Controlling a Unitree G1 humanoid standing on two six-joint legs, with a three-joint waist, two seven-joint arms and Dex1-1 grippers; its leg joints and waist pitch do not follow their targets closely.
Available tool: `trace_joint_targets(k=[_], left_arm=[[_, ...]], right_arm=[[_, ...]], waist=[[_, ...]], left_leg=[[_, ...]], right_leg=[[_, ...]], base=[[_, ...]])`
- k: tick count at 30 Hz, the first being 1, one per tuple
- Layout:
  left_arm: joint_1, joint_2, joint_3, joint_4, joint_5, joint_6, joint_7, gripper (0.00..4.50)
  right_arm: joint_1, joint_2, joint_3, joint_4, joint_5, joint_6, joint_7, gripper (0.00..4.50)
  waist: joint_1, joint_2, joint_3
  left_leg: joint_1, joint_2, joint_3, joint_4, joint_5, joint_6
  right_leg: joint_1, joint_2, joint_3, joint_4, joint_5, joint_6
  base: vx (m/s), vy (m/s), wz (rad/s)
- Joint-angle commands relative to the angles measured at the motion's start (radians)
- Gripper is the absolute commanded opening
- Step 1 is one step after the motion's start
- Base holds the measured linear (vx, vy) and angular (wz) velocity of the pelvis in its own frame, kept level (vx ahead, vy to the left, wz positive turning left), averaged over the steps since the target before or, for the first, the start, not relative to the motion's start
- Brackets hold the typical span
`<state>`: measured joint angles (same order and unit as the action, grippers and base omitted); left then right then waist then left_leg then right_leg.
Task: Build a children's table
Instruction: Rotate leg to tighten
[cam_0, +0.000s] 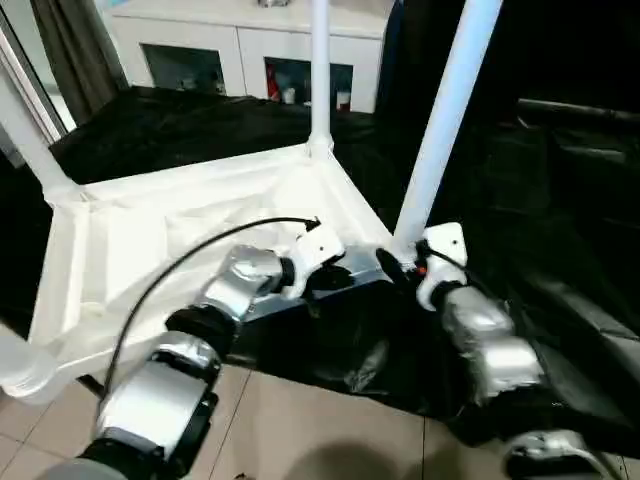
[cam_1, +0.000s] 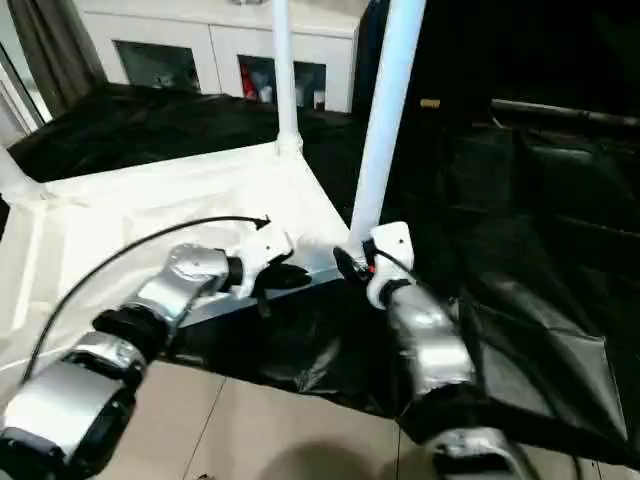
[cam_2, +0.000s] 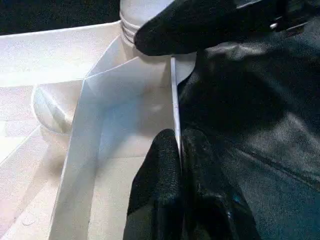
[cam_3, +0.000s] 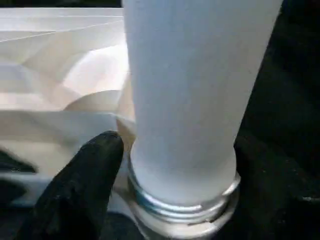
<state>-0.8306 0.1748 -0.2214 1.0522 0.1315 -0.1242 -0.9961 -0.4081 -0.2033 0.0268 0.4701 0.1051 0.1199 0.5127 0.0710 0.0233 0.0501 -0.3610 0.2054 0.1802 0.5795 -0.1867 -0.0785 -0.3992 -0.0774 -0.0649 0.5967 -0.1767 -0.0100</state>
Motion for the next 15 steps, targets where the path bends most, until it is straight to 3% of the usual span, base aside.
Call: trace_joint_targets(k=[1,3,4,6,7,9,11,15], left_arm=[[-0.002,0.030,-0.009,-0.017,0.000,-0.024,-0.073,0.00],[0.006,0.080,-0.017,-0.031,-0.007,-0.057,-0.168,0.00],[0.015,0.105,-0.015,-0.046,-0.029,-0.061,-0.252,0.00],[0.016,0.112,-0.013,-0.050,-0.038,-0.052,-0.282,0.00],[0.024,0.128,-0.012,-0.070,-0.059,-0.029,-0.346,0.00],[0.031,0.139,-0.013,-0.088,-0.070,-0.009,-0.380,0.00],[0.046,0.158,-0.018,-0.119,-0.085,0.012,-0.427,0.00],[0.052,0.158,-0.021,-0.123,-0.086,0.006,-0.435,0.00]], right_arm=[[0.014,-0.036,0.049,-0.088,0.043,0.023,0.148,3.95],[0.047,-0.124,0.081,-0.168,0.076,0.053,0.318,3.95],[0.055,-0.165,0.092,-0.184,0.080,0.049,0.391,3.95],[0.055,-0.180,0.096,-0.184,0.081,0.049,0.416,3.95],[0.053,-0.202,0.105,-0.185,0.091,0.058,0.460,3.95],[0.049,-0.212,0.114,-0.183,0.091,0.062,0.478,3.95],[0.038,-0.230,0.138,-0.178,0.082,0.061,0.509,3.95],[0.030,-0.233,0.150,-0.172,0.073,0.067,0.516,3.69]], waist=[[0.006,-0.012,-0.075],[0.012,-0.013,-0.074],[0.010,-0.014,-0.073],[0.011,-0.019,-0.070],[0.015,-0.018,-0.068],[0.021,-0.018,-0.067],[0.025,-0.010,-0.068],[0.026,-0.018,-0.066]], left_leg=[[-0.002,0.019,-0.006,-0.053,-0.089,0.100],[-0.005,0.023,-0.003,-0.049,-0.073,0.138],[-0.006,0.024,-0.002,-0.048,-0.080,0.143],[-0.003,0.026,-0.001,-0.050,-0.110,0.134],[0.004,0.030,0.001,-0.053,-0.137,0.114],[0.004,0.032,0.001,-0.054,-0.140,0.103],[0.008,0.035,0.001,-0.055,-0.142,0.087],[0.004,0.030,0.001,-0.055,-0.145,0.077]], right_leg=[[0.068,-0.061,0.043,-0.049,-0.012,-0.240],[0.066,-0.060,0.039,-0.044,0.036,-0.257],[0.062,-0.060,0.038,-0.043,0.033,-0.261],[0.058,-0.062,0.037,-0.048,-0.018,-0.269],[0.053,-0.064,0.038,-0.052,-0.077,-0.275],[0.052,-0.065,0.040,-0.052,-0.092,-0.277],[0.048,-0.065,0.041,-0.048,-0.079,-0.285],[0.053,-0.066,0.042,-0.050,-0.089,-0.271]], base=[[0.000,0.000,0.00],[0.000,0.000,0.00],[0.000,0.000,0.00],[0.000,0.000,0.00],[0.000,0.000,0.00],[0.000,0.000,0.00],[0.000,0.000,0.00],[0.000,0.000,0.00]])
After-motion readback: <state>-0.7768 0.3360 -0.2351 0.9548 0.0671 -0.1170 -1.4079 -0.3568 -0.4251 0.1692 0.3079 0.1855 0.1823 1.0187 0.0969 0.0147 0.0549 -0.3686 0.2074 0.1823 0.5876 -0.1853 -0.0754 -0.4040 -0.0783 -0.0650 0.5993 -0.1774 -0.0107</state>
